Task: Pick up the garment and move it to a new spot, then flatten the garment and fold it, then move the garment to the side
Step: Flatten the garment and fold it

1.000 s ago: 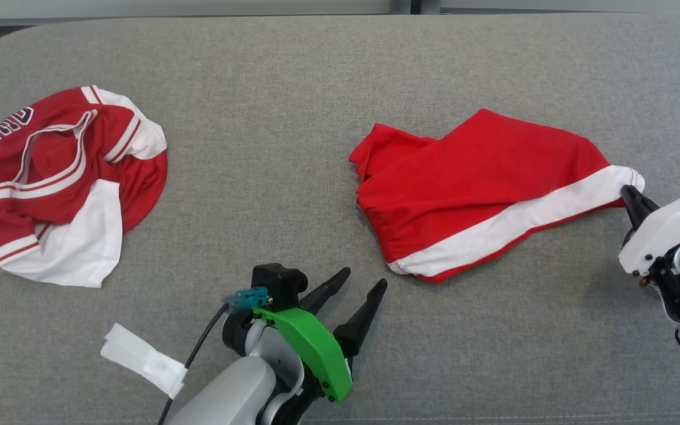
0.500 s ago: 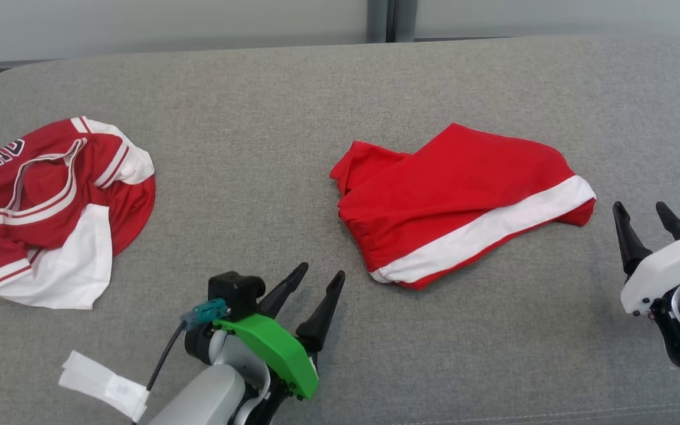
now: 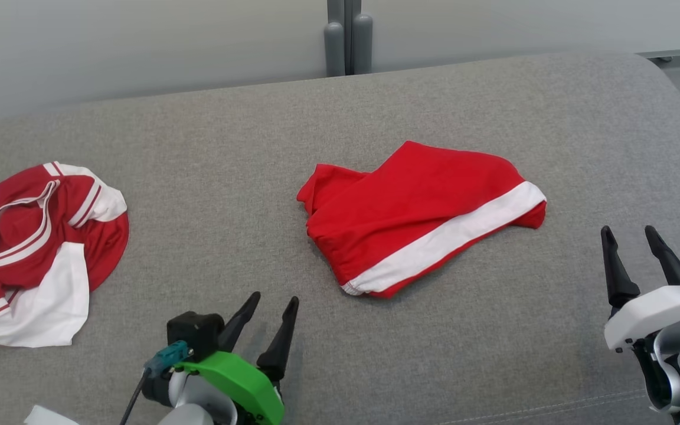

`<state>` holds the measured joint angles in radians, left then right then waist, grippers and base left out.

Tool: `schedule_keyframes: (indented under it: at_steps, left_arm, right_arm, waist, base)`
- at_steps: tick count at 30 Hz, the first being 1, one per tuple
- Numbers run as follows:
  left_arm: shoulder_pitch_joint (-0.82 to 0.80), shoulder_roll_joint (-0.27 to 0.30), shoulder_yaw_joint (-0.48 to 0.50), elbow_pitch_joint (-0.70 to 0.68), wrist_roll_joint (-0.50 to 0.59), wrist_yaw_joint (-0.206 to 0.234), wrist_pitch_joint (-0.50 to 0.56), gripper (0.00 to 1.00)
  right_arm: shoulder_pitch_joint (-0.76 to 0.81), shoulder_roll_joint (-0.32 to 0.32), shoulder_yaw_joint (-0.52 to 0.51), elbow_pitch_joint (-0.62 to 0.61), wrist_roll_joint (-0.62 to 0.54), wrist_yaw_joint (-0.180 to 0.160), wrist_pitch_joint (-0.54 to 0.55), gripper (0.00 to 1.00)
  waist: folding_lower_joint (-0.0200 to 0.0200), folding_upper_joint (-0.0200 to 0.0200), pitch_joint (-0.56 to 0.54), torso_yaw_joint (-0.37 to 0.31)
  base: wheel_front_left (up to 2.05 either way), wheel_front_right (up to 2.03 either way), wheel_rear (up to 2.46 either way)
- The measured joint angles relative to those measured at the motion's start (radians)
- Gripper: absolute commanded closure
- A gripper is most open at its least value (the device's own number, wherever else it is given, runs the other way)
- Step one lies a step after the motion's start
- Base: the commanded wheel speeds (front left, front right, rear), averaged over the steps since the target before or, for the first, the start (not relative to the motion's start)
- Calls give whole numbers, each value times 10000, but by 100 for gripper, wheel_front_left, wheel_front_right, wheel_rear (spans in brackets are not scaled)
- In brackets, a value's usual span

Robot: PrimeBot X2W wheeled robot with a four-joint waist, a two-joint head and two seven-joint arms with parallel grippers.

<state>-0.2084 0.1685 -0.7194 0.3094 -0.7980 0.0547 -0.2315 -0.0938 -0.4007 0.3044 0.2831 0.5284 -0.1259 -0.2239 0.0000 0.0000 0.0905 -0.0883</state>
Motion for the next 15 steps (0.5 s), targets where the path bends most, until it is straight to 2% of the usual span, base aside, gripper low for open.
schedule_keyframes:
  at_steps: [5, 10, 15]
  left_arm:
    - [356, 506, 368, -234, 407, 309, -151, 0]
    - [786, 991, 918, -347, 694, 426, -171, 0]
    - [1009, 1133, 1419, -681, 794, 522, -171, 0]
  right_arm:
    - [454, 127, -439, -82, -428, 0, -144, 0]
    - [1055, 230, -690, -247, -660, 0, -150, 0]
    - [1474, 244, -644, -581, -1001, 0, -221, 0]
  waist:
    - [0, 0, -320, -121]
    - [0, 0, -643, -117]
    - [0, 0, -809, 148]
  base:
    - [0, 0, 0]
    - [0, 0, 0]
    - [0, 0, 0]
